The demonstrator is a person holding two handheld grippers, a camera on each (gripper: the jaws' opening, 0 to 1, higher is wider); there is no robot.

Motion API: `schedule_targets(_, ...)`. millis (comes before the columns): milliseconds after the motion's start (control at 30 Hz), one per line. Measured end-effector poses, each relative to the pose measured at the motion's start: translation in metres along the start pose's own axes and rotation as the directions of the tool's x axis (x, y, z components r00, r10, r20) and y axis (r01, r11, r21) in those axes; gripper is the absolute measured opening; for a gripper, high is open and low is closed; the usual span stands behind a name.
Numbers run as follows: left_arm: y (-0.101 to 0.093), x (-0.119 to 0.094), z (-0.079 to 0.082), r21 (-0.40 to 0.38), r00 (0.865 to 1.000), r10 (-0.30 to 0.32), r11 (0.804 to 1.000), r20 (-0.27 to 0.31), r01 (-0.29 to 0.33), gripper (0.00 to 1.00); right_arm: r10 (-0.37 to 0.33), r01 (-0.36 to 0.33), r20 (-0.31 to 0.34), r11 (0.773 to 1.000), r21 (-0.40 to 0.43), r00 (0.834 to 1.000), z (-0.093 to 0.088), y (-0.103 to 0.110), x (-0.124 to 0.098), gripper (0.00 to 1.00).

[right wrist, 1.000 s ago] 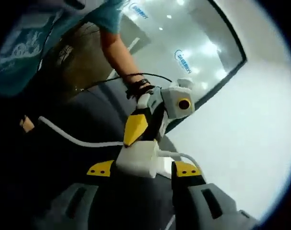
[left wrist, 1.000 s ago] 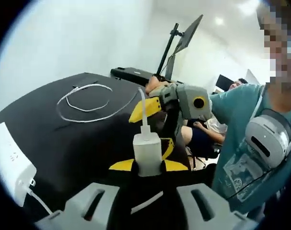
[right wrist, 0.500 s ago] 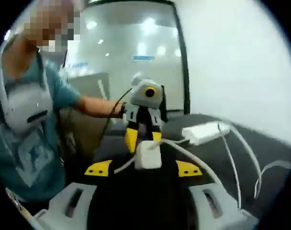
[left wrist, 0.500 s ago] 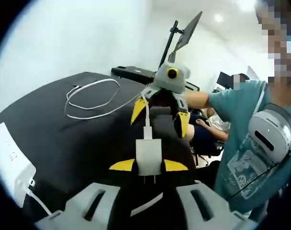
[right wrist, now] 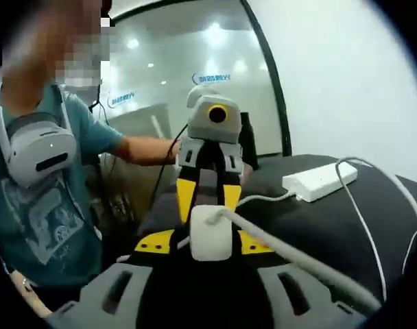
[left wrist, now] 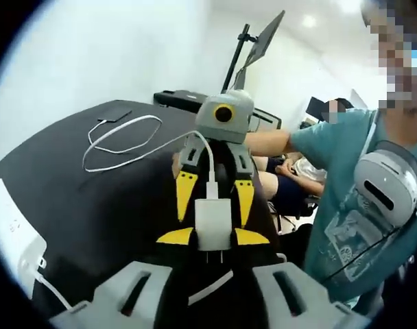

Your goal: Connect the charging cable to the phone, plug the charger into the socket, and turn on the power strip switch to charge the phone.

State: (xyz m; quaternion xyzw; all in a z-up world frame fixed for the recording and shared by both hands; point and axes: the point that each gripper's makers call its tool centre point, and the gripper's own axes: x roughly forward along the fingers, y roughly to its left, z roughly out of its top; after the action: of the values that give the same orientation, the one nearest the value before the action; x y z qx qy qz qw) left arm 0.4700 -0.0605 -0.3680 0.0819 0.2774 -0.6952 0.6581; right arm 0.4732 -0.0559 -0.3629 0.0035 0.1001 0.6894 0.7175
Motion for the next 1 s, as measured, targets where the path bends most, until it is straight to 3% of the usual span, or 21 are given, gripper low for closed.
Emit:
schedule_targets(300,0.001,-0.001,-0.001,0.001,1.000,-0.022,1.000,-0.014,0.022,0.15,-0.003,0.001,-0.054,0.999,-0.046,0.999,-0.007,-0.002,0.005,0.25)
schedule_targets(633,0.003,-0.002,0.001,0.017,1.000,-0.018,1.000,-0.022,0.018,0.16,-0.006,0.004,-0.079,1.000,-0.024,0.997,-0.006,-0.003,0.004,0.21)
schedule_targets(733,0.005,-0.005,0.005,0.025,1.000,0.007,1.000,-0.009,-0.007,0.17,-0.025,0.025,-0.064,1.000,-0.005,0.998,-0.003,-0.006,0.002,0.21)
schedule_targets(833,0.017,-0.017,0.012,-0.017,0.997,0.063,0.998,0.041,-0.063,0.35,-0.038,0.038,-0.065,0.999,0.009,0.997,0.000,-0.011,-0.003,0.20)
schedule_targets(867,0.019,-0.026,0.006,-0.047,0.997,0.082,0.996,0.018,-0.081,0.36,-0.045,0.046,-0.066,0.999,0.006,0.997,0.003,-0.013,-0.006,0.20)
schedule_targets(933,0.019,-0.038,-0.003,-0.042,0.996,0.094,0.995,-0.005,-0.094,0.30,-0.071,0.070,-0.093,0.997,-0.020,0.993,0.007,-0.020,-0.012,0.20)
schedule_targets(1000,0.014,-0.048,-0.012,-0.060,0.993,0.118,0.991,-0.009,-0.118,0.35,-0.076,0.072,-0.115,0.997,-0.041,0.990,0.013,-0.023,-0.015,0.20)
